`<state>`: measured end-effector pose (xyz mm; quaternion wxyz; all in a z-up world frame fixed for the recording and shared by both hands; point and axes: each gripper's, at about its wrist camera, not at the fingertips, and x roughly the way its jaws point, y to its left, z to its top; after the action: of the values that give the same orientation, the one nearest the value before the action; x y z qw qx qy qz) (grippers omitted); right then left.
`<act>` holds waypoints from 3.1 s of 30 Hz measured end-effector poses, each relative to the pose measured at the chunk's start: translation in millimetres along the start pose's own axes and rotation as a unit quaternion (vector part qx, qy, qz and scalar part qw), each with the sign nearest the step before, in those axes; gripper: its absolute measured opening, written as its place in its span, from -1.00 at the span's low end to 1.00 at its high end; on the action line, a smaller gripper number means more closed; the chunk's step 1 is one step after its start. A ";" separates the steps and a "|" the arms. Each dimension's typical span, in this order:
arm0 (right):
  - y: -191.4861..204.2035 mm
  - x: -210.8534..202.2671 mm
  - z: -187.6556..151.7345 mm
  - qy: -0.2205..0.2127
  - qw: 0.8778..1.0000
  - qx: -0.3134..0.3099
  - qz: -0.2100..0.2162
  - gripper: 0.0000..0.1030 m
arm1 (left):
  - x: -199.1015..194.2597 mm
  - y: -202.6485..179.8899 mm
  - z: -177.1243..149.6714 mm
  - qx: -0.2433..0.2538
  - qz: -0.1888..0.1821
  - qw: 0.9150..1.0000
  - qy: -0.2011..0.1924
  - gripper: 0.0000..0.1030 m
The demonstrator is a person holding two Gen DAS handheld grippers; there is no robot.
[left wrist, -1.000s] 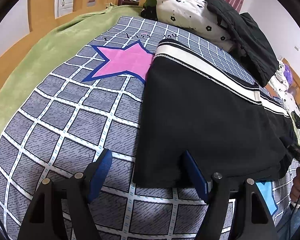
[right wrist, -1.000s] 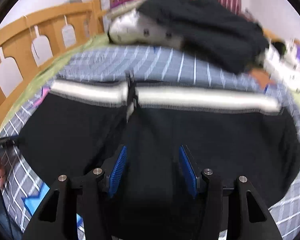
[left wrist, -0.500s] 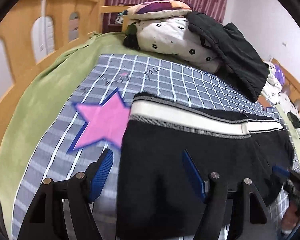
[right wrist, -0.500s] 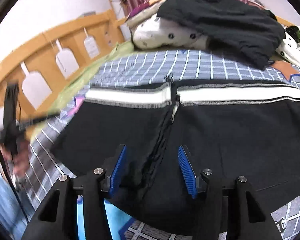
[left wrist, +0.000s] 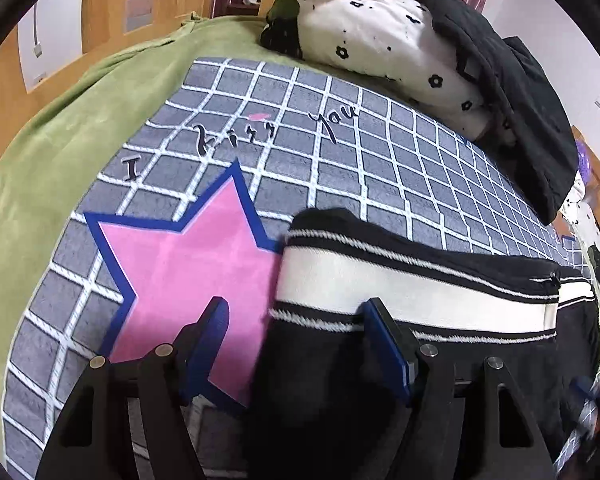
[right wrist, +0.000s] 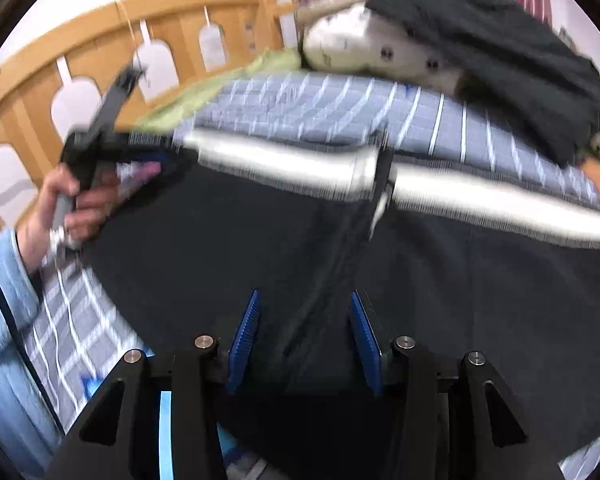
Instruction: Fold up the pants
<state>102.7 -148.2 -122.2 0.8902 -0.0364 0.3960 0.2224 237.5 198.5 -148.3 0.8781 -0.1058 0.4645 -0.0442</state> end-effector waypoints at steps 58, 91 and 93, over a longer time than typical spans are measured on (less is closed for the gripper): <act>17.7 -34.9 -34.5 -0.011 0.995 0.088 0.053 -0.74 | -91.2 17.1 -108.6 -0.008 -0.007 1.000 0.021 0.31; -26.1 -37.9 -33.2 -0.010 0.995 0.077 -0.056 -0.21 | -93.2 -26.4 -114.8 -0.005 0.034 0.999 -0.025 -0.62; -38.4 -51.7 -32.8 -0.023 0.994 0.077 -0.067 -0.21 | -108.6 -37.9 -108.2 -0.001 0.045 0.998 -0.051 -0.63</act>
<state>66.1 -209.6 -111.6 0.9120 0.0110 0.3884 0.1314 87.7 165.1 -111.2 0.9018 -0.0876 0.4232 0.0016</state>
